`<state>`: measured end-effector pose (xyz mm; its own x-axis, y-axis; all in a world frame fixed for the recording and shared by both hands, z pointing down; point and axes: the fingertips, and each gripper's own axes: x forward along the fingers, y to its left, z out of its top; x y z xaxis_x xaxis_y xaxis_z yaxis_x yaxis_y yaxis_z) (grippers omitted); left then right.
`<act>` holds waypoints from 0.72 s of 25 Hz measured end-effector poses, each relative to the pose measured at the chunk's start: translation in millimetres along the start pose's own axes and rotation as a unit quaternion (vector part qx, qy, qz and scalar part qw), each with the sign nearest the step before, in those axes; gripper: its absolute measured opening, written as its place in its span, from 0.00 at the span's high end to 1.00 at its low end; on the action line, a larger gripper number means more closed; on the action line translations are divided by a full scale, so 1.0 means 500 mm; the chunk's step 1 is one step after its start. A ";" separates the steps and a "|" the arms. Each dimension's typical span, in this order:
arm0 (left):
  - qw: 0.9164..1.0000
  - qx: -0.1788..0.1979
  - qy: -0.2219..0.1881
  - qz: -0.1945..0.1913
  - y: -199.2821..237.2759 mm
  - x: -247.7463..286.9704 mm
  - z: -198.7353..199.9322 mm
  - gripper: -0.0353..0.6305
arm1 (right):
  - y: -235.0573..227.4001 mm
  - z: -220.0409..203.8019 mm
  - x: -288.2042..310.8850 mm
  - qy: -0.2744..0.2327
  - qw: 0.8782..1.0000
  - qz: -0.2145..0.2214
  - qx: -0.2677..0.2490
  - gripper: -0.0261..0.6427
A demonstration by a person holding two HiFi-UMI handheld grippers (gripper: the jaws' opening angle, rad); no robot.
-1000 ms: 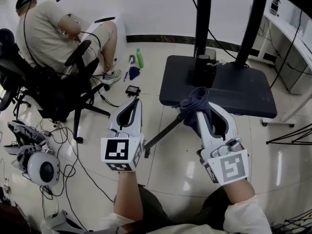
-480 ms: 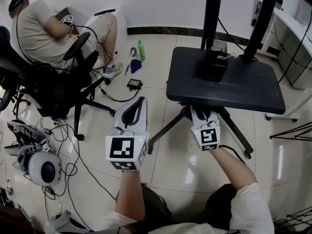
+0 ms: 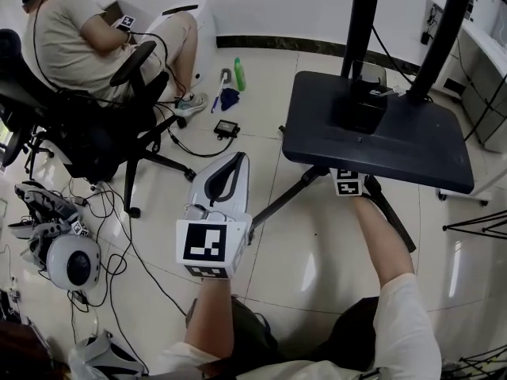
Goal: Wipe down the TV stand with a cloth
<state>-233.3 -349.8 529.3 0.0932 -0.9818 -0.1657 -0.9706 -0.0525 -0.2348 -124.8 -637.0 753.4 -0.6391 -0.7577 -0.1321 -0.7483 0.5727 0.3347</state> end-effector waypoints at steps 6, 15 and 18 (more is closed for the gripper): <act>0.997 -0.001 0.075 -0.001 -0.019 -0.037 -0.004 0.85 | 0.183 -0.527 0.027 0.185 0.981 0.023 0.058 0.88; 0.998 0.012 0.054 0.008 -0.022 -0.030 -0.007 0.85 | 0.553 -0.561 -0.031 0.183 0.965 0.151 0.114 0.88; 0.999 0.004 0.046 0.005 -0.025 -0.034 0.006 0.85 | 0.777 -0.429 -0.127 0.141 0.956 0.228 0.114 0.88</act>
<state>-221.9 -332.1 532.1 0.0618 -0.9949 -0.0798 -0.9695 -0.0409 -0.2417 -336.8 -433.4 1091.7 -0.8595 -0.4477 0.2467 -0.4423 0.8933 0.0802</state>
